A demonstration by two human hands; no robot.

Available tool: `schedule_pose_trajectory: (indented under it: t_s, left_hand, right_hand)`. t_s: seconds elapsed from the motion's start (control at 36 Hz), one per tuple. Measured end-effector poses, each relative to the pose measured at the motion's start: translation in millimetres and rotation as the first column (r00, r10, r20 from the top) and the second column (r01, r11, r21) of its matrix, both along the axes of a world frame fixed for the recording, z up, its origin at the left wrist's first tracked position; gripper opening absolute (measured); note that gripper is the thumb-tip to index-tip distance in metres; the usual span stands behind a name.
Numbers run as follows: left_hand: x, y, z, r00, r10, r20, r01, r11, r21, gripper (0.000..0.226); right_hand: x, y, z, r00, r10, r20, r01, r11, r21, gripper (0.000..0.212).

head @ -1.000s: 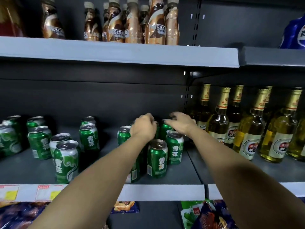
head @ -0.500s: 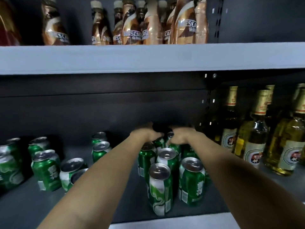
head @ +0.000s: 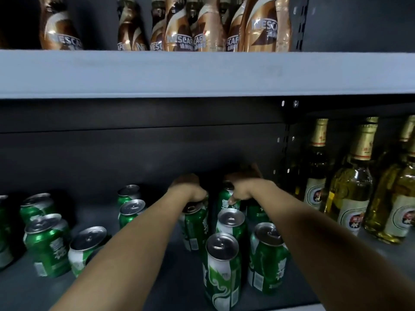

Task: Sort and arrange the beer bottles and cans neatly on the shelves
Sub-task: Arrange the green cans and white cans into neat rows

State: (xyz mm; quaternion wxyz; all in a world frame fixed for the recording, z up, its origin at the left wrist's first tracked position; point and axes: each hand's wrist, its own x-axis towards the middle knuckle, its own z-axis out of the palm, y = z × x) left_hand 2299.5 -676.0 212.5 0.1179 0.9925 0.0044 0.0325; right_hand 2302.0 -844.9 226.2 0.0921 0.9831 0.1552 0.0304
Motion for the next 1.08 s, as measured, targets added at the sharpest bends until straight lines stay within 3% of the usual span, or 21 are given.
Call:
schedule_pose_trajectory:
  t_s: [0.17, 0.36, 0.42, 0.53, 0.61, 0.78, 0.92, 1.0, 1.08]
  left_hand:
    - [7.0, 12.5, -6.9, 0.998, 0.064, 0.018, -0.061, 0.991, -0.12, 0.062]
    - [11.0, 14.4, -9.6, 0.996, 0.072, -0.043, -0.08, 0.972, -0.221, 0.057]
    - [10.0, 13.1, -10.5, 0.996, 0.077, -0.05, -0.087, 0.965, -0.247, 0.061]
    - [7.9, 13.5, -11.7, 0.996, 0.065, -0.06, -0.079, 0.958, -0.274, 0.061]
    - [2.4, 15.1, -7.0, 0.997, 0.075, 0.022, -0.069, 0.975, -0.21, 0.051]
    - [0.2, 15.9, -4.7, 0.994, 0.106, 0.042, -0.098, 0.983, -0.156, 0.042]
    - [2.0, 17.2, -2.5, 0.997, 0.058, -0.047, -0.068, 0.971, -0.231, 0.05]
    - [0.7, 19.3, 0.1, 1.0, 0.024, -0.012, -0.026, 0.969, -0.246, 0.05]
    - [-5.2, 21.0, 6.1, 0.997, 0.056, 0.056, -0.044, 0.98, -0.195, 0.046]
  right_hand:
    - [4.5, 11.4, 2.8, 0.997, 0.076, -0.009, -0.076, 0.997, -0.012, 0.066]
    - [8.9, 20.1, 5.0, 0.977, 0.074, -0.202, -0.025, 0.972, 0.232, 0.075]
    - [10.0, 18.7, 2.1, 0.98, 0.059, -0.192, -0.002, 0.958, 0.288, 0.075]
    - [7.7, 16.3, -5.1, 0.994, 0.038, -0.106, -0.011, 0.969, 0.247, 0.07]
    - [4.9, 17.3, -4.5, 0.996, 0.035, -0.08, -0.016, 0.974, 0.225, 0.066]
    - [4.9, 17.3, -6.2, 0.995, 0.009, -0.103, 0.013, 0.977, 0.212, 0.056]
    - [5.7, 10.6, -8.1, 0.991, -0.002, -0.132, 0.035, 0.969, 0.245, 0.056]
    - [1.2, 12.4, -5.3, 0.989, 0.003, -0.149, 0.032, 0.971, 0.236, 0.061]
    - [-9.6, 21.1, 4.8, 0.999, 0.048, 0.018, -0.051, 0.963, 0.264, 0.052]
